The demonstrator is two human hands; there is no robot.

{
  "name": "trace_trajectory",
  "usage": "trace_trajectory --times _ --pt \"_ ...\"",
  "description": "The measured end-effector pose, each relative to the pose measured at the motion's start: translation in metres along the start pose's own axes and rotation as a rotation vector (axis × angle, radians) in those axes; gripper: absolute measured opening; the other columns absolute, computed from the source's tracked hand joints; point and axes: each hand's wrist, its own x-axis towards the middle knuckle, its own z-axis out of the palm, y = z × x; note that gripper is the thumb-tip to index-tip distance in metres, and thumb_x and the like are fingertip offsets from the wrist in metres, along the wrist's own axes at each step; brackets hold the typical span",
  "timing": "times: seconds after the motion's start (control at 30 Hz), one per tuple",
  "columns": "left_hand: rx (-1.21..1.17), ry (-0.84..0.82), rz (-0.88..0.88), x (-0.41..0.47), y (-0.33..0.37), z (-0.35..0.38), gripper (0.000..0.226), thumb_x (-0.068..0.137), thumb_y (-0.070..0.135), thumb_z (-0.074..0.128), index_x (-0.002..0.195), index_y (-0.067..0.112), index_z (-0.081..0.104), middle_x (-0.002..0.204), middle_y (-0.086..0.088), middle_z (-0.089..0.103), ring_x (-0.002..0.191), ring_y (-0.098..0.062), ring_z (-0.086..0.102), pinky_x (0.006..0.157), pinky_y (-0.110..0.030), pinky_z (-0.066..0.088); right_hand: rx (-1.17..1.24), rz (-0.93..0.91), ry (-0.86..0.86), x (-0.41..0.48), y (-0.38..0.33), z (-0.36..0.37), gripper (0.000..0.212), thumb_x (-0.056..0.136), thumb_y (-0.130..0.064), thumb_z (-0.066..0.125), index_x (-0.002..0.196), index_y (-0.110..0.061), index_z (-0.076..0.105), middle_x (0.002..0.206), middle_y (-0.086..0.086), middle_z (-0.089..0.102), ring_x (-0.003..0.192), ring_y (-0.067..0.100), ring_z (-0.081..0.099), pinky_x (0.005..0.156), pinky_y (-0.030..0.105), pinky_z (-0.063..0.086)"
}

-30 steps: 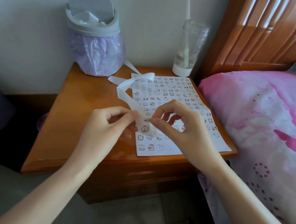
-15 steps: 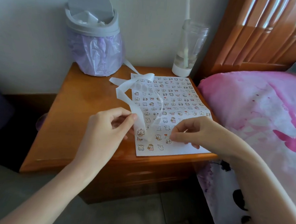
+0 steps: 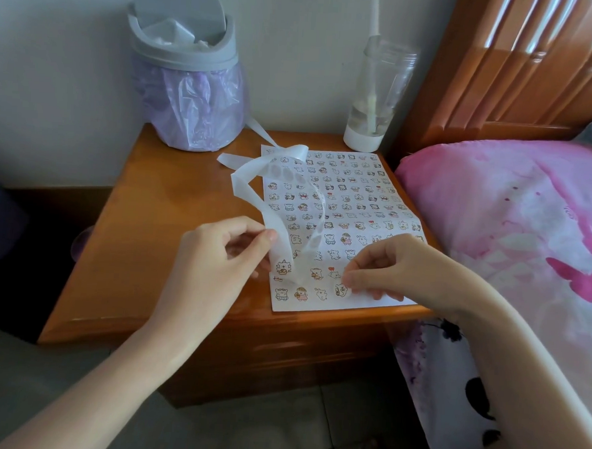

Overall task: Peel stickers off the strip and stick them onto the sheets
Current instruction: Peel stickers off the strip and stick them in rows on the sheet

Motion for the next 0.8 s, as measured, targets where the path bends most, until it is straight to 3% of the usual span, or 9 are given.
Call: trace_trajectory --times 0.33,0.53,0.8 --pt "0.009 -0.01 0.003 -0.0004 0.0005 0.001 0.007 0.086 0.025 0.061 0.082 0.029 0.065 0.075 0.019 0.067 0.067 0.005 0.065 0.051 -0.003 0.045 -0.013 -0.031 0.036 0.0021 0.0008 0.0037 0.009 0.079 -0.023 0.074 0.08 -0.015 0.075 0.067 -0.005 0.069 0.05 -0.002 0.054 0.044 0.005 0.036" --pt "0.005 -0.012 0.014 -0.0007 0.0022 0.0011 0.015 0.086 0.023 0.061 0.077 0.035 0.061 0.073 0.021 0.065 0.065 0.005 0.064 0.051 -0.002 0.044 -0.023 -0.035 0.041 0.0033 0.0024 0.0054 0.008 0.079 -0.023 0.074 0.079 -0.015 0.074 0.068 -0.003 0.069 0.051 -0.001 0.054 0.045 0.007 0.037" --pt "0.006 -0.015 0.009 -0.0006 0.0002 0.0015 0.009 0.086 0.024 0.061 0.081 0.03 0.065 0.075 0.02 0.067 0.068 0.003 0.065 0.052 -0.004 0.046 -0.047 -0.049 0.042 0.0051 0.0049 0.0075 0.008 0.08 -0.024 0.072 0.079 -0.016 0.073 0.079 0.009 0.072 0.053 0.003 0.053 0.047 0.016 0.04"
